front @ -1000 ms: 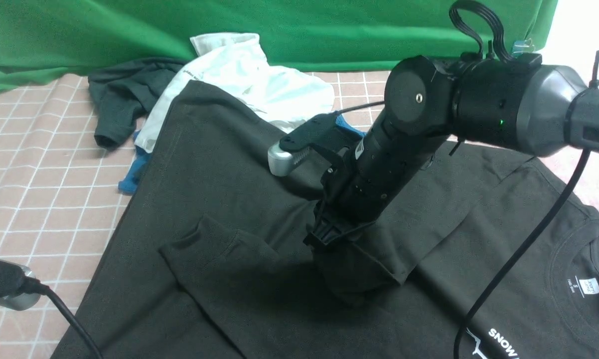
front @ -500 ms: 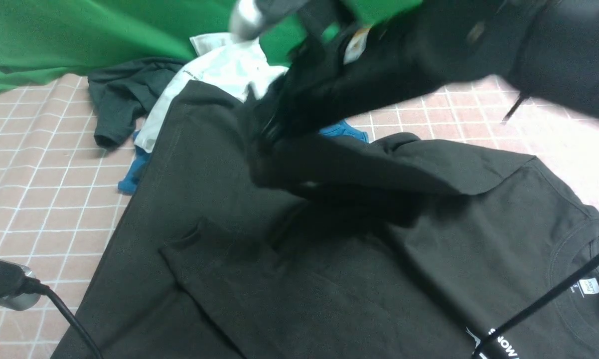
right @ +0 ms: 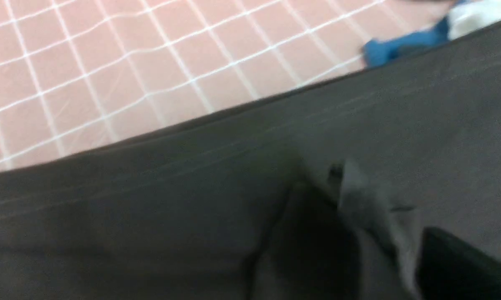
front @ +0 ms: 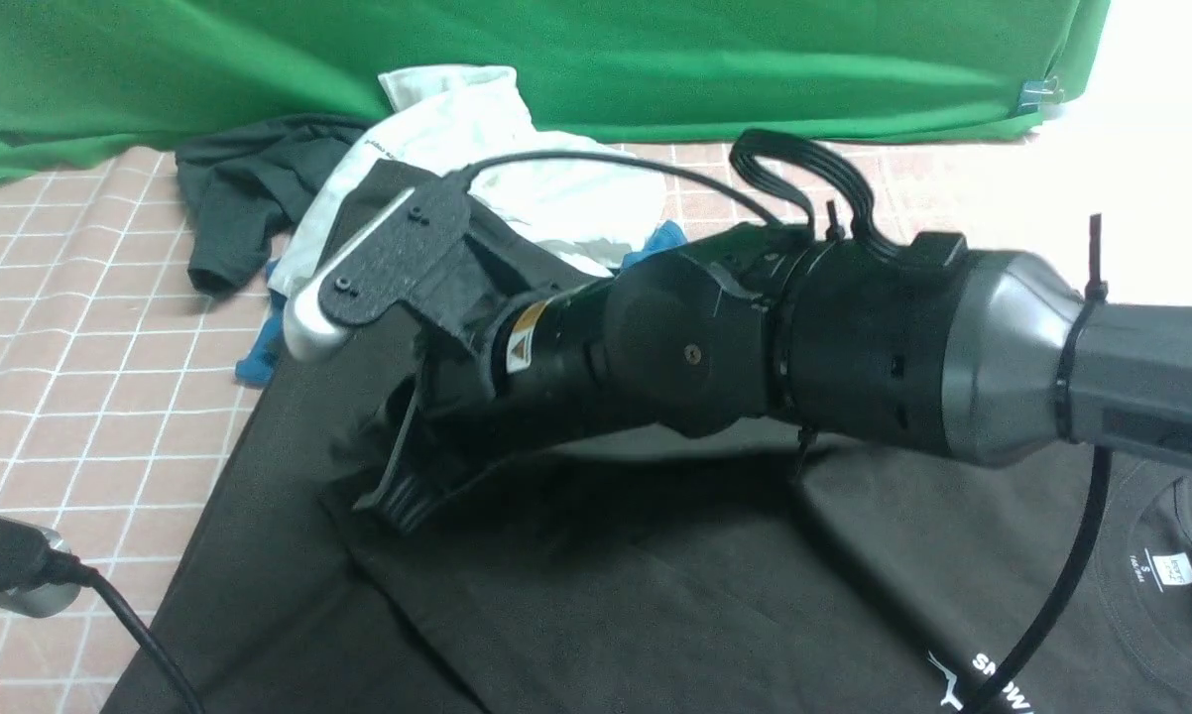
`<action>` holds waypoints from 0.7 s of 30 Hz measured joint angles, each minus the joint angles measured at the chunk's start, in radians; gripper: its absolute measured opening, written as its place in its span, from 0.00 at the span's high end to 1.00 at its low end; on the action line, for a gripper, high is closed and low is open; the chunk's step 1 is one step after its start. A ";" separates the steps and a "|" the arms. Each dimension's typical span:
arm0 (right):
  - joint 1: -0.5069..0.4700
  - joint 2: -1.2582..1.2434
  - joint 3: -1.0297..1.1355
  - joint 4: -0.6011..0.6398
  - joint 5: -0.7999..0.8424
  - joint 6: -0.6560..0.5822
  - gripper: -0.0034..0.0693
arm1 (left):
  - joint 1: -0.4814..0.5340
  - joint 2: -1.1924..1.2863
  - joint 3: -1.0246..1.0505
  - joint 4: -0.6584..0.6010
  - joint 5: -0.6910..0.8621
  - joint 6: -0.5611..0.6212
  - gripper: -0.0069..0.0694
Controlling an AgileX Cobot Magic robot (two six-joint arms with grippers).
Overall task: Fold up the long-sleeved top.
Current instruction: Use the right arm to drag and drop the cuff onto the cuffclosest to the right arm, then use both arms simultaneously to clamp the lower edge of the clothing fabric
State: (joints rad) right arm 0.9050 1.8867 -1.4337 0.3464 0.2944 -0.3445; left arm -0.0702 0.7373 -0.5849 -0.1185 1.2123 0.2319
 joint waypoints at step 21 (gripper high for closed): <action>-0.093 -0.424 0.190 -0.374 0.701 0.233 0.85 | 0.000 0.000 0.000 -0.003 0.000 0.044 0.90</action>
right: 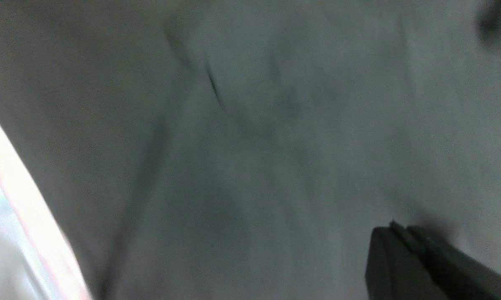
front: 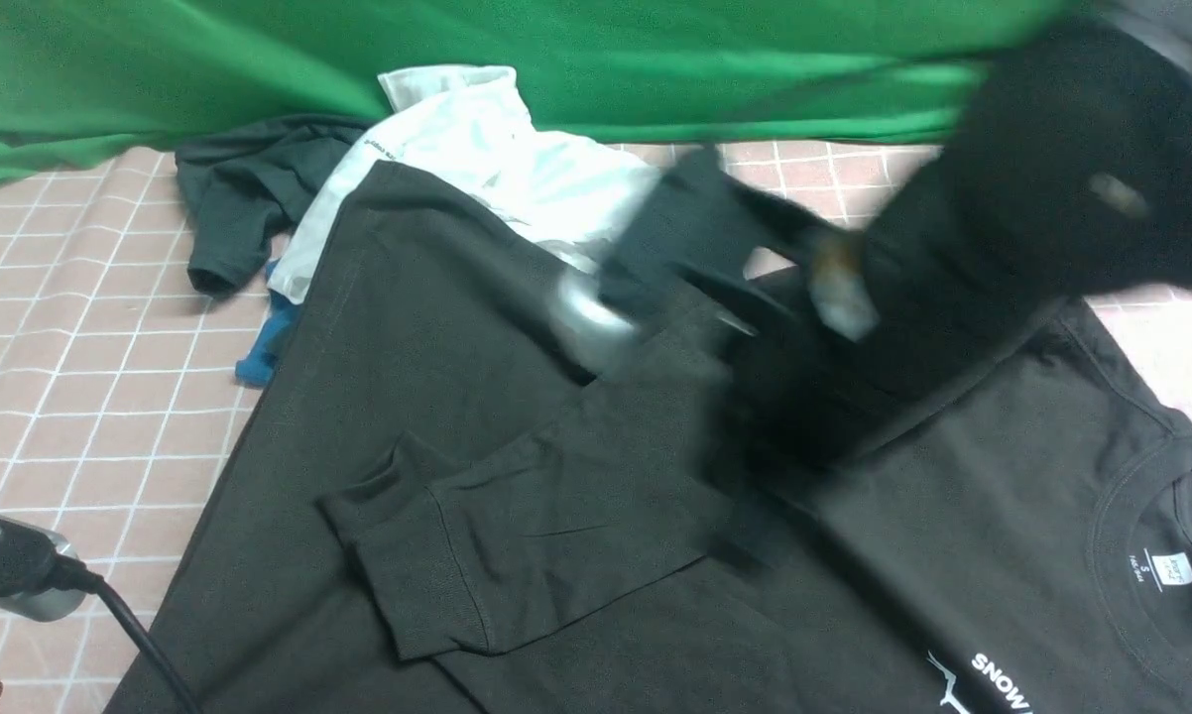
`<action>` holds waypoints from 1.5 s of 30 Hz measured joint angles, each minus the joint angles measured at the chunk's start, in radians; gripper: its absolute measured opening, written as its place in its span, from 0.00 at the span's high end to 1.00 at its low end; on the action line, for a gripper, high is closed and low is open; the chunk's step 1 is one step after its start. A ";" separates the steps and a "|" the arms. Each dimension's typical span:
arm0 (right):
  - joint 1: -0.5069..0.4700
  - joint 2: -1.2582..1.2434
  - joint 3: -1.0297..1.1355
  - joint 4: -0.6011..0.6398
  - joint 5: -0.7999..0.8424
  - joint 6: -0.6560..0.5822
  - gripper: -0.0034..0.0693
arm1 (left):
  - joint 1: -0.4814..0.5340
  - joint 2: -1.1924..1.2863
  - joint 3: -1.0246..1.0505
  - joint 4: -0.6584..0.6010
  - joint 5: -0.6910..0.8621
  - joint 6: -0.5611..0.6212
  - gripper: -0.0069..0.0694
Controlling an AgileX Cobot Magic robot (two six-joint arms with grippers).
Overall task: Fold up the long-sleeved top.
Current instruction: Use both arms simultaneously to clamp the lower edge of the clothing fabric
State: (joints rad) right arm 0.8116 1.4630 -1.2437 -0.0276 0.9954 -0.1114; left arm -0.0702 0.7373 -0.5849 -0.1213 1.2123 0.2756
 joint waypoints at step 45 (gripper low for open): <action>0.000 -0.209 0.739 -0.341 0.055 -0.502 0.84 | 0.000 0.000 0.000 -0.015 -0.072 0.037 0.90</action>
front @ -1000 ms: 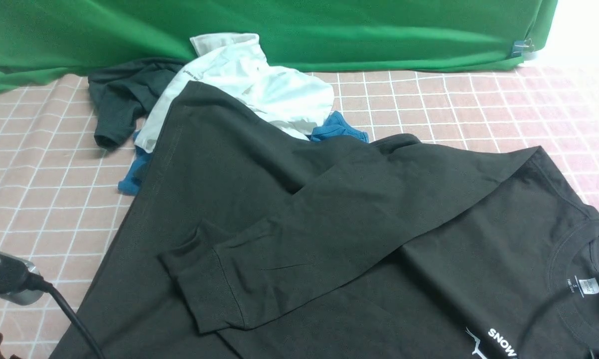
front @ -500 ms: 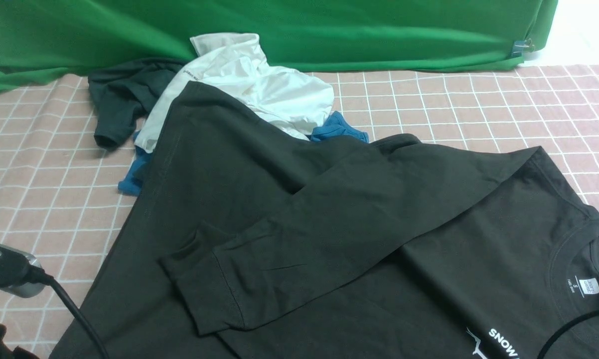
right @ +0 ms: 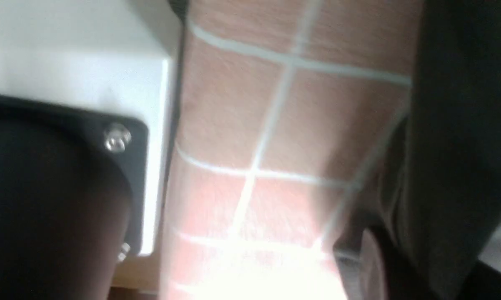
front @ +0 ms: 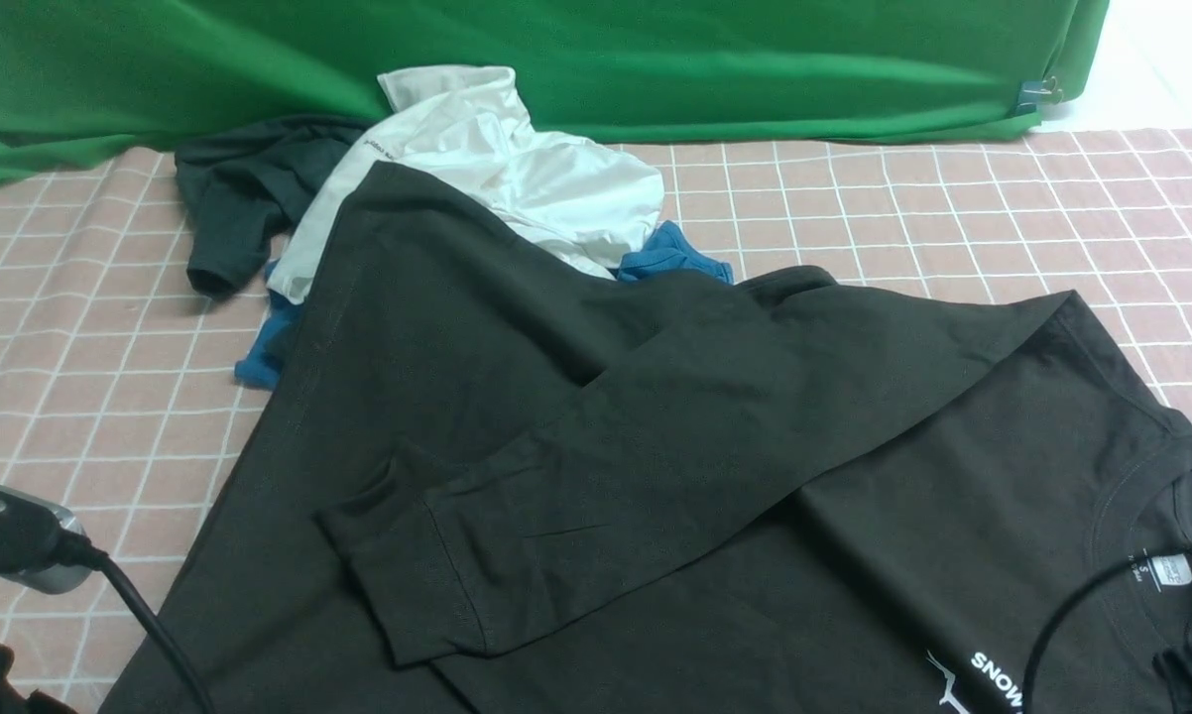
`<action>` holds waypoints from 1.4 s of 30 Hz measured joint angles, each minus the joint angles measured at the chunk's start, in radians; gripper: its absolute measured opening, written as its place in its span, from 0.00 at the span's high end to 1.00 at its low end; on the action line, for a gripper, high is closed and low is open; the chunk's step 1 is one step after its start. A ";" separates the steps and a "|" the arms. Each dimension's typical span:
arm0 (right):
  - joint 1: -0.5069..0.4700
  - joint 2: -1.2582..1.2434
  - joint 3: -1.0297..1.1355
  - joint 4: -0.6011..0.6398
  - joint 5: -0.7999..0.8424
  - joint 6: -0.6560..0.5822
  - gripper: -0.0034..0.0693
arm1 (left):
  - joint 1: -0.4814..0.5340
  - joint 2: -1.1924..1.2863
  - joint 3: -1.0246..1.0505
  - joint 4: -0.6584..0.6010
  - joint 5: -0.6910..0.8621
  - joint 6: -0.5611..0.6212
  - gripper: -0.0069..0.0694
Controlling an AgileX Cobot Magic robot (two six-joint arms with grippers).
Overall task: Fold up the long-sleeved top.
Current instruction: Use both arms simultaneously to clamp the lower edge of the clothing fabric
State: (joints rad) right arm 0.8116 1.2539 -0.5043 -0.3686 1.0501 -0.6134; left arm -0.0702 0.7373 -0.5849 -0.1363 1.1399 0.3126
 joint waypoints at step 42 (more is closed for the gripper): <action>-0.309 -0.026 -0.236 0.170 -0.090 0.215 0.84 | -0.240 0.333 -0.190 -0.195 0.067 0.870 0.89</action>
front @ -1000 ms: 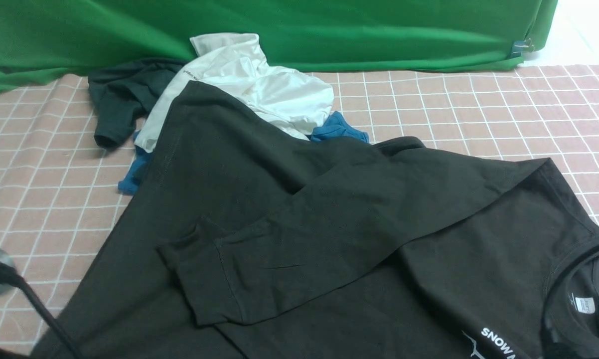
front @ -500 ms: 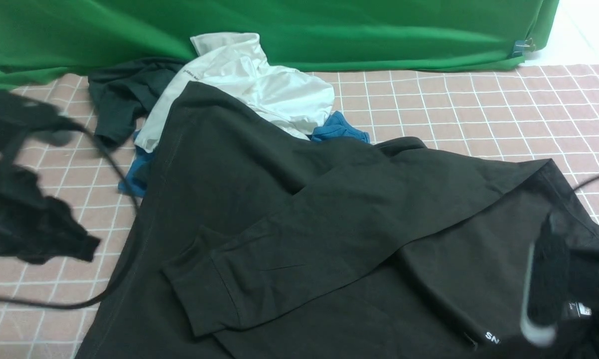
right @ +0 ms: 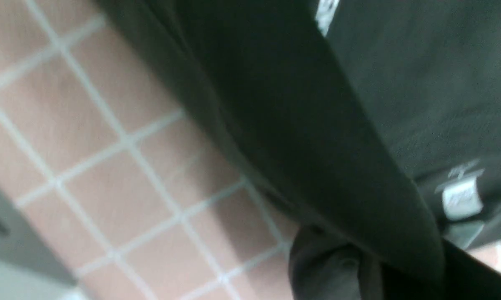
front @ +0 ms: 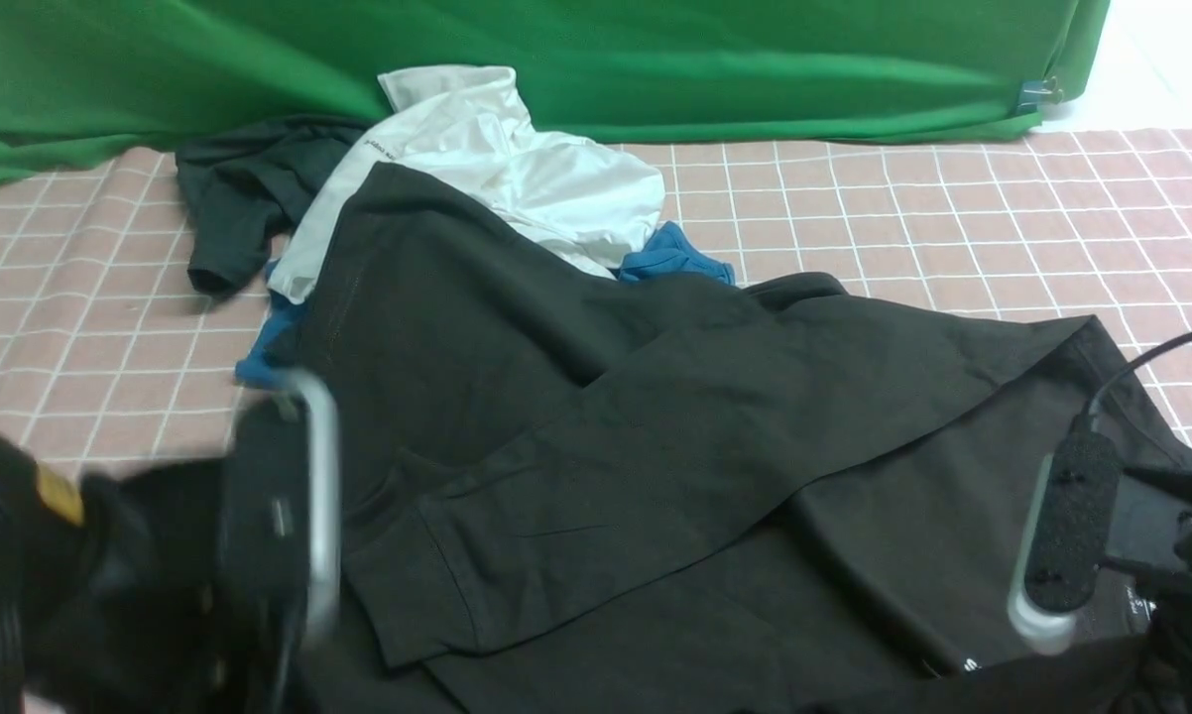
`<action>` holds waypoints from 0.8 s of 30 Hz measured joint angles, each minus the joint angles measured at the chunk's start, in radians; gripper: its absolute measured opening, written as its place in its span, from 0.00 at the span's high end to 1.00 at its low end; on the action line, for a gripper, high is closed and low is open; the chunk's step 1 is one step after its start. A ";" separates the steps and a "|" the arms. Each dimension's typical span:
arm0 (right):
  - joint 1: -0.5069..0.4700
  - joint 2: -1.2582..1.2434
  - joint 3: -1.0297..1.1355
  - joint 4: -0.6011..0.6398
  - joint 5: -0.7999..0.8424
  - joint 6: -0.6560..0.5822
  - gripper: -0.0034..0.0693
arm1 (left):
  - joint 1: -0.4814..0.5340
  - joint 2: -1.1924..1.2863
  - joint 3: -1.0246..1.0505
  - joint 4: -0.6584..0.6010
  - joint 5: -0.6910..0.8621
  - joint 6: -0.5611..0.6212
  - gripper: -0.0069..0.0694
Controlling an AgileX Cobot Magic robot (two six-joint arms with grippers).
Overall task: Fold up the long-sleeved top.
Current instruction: Use both arms simultaneously to clamp the lower edge of the clothing fabric
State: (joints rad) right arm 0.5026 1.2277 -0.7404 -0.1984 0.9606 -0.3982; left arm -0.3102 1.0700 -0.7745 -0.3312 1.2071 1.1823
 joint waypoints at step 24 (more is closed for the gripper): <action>0.000 0.000 0.015 0.070 -0.086 0.003 0.84 | -0.030 0.089 0.448 0.360 -0.457 0.083 0.29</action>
State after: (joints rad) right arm 0.5026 1.2277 -0.7255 -0.1287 0.8751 -0.3954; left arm -0.3404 1.1594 -0.3268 0.0290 0.7501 1.2657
